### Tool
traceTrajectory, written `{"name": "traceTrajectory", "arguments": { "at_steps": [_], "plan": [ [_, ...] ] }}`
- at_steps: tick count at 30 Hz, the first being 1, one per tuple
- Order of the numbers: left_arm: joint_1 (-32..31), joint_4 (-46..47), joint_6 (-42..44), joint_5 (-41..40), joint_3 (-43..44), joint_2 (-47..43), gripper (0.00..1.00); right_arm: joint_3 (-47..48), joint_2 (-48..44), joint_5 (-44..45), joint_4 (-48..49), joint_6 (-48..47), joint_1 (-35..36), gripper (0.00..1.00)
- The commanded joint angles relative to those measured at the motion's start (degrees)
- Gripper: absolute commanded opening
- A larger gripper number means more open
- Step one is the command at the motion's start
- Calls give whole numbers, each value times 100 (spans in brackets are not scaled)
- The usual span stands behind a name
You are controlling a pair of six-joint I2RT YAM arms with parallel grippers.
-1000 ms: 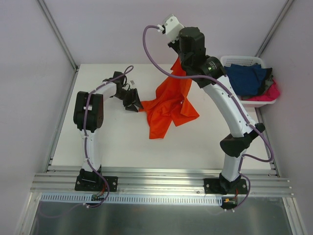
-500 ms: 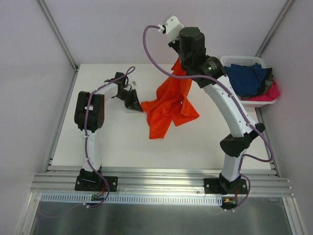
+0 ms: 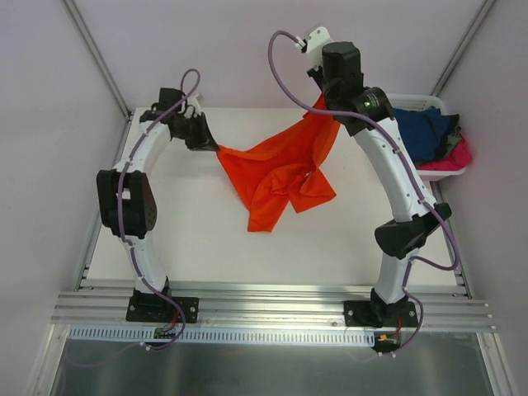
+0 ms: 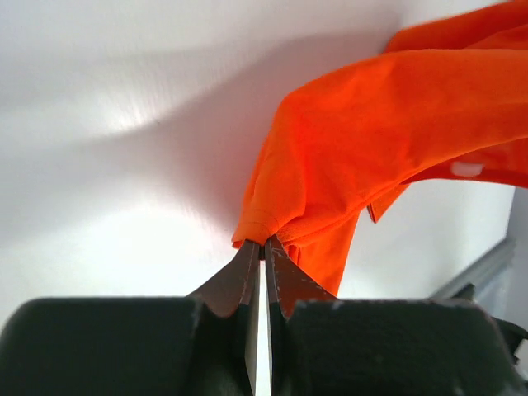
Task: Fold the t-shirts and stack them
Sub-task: Flatten out the tshirt
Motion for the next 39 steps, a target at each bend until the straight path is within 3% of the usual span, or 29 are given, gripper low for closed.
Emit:
{"name": "traceTrajectory", "arguments": {
  "at_steps": [1, 8, 15, 19, 33, 39],
  "plan": [
    [150, -291, 676, -440, 561, -843, 0, -158, -124, -617, -713, 768, -120, 1],
    [457, -414, 843, -546, 826, -1476, 0, 36, -326, -557, -731, 725, -146, 1],
    [651, -932, 1036, -203, 1571, -1872, 0, -860, -1503, -416, -687, 417, -85, 1],
    [660, -1380, 1282, -439, 1969, -2197, 0, -1203, -2380, -381, -696, 338, -137, 0],
    [668, -1768, 2284, -896, 1653, -4578, 0, -1801, -4885, -1953, -1548, 1225, -893, 1],
    [914, -1865, 2293, -898, 1643, -4983, 0, -1310, -5108, -2499, -1900, 1647, -1297, 0]
  ]
}}
